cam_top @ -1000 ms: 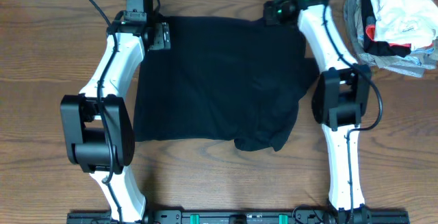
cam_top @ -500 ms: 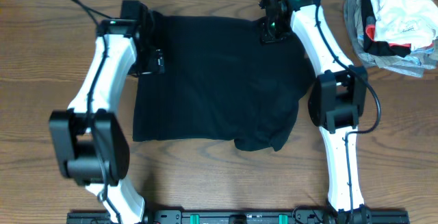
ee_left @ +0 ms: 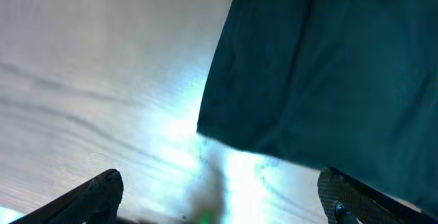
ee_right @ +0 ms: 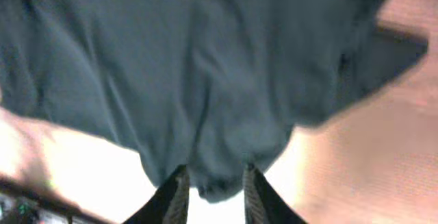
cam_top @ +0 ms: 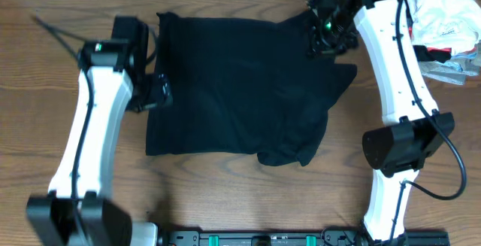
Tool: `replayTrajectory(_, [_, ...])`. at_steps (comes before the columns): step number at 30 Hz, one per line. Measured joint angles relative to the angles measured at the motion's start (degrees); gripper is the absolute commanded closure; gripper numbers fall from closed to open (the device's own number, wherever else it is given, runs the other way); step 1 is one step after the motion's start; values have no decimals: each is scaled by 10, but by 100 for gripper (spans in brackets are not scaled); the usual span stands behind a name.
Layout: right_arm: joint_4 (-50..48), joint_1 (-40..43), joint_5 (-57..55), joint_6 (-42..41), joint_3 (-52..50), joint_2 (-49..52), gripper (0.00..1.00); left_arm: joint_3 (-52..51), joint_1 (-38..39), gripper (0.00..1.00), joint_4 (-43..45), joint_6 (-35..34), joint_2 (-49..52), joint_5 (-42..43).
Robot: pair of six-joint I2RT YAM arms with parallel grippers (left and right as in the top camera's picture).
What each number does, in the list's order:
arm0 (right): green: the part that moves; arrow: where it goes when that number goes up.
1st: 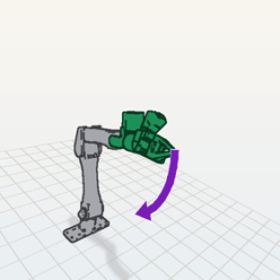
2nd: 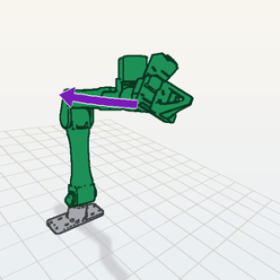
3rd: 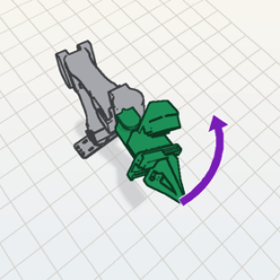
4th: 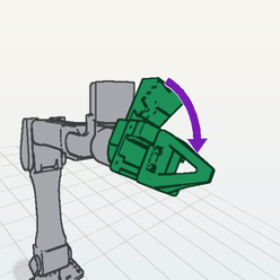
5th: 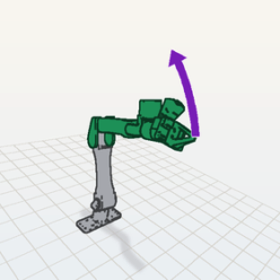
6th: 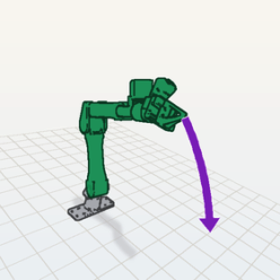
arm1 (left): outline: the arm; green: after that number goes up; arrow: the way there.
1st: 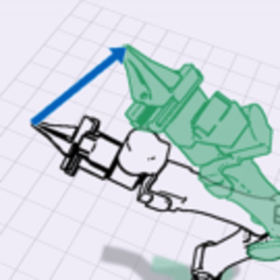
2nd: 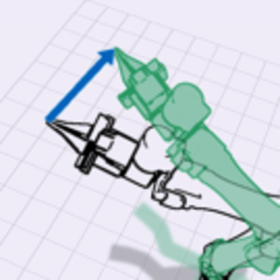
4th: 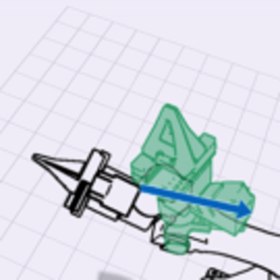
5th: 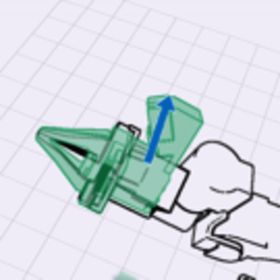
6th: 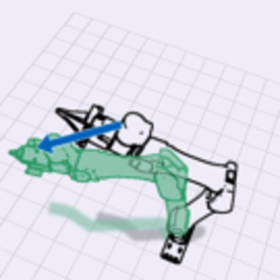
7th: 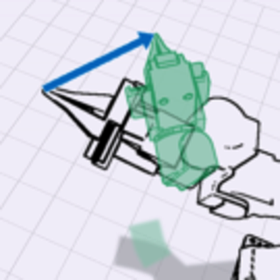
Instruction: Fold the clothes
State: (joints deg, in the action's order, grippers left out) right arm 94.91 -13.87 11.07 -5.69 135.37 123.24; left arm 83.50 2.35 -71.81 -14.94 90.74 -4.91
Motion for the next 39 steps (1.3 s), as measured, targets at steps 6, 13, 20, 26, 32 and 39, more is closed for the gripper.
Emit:
replayTrajectory(6, [21, -7, -22, -7, -23, -28, 59, -139, 0, 7, 65, -33, -127, 14])
replayTrajectory(13, [17, -50, -33, -21, -136, -75, 64, -280, 0, 8, 171, -48, -180, 25])
replayTrajectory(20, [-61, -97, -56, -56, -288, -120, 62, -382, 0, 12, 259, -54, -169, 31])
replayTrajectory(26, [-104, -123, -50, -67, -373, -173, 68, -421, 0, 31, 329, -54, -153, 30])
replayTrajectory(32, [-137, -151, -31, -73, -443, -180, 73, -426, 0, 43, 374, -45, -115, 28])
replayTrajectory(39, [-154, -172, -21, -74, -460, -180, 74, -422, 0, 49, 422, -39, -22, 10])
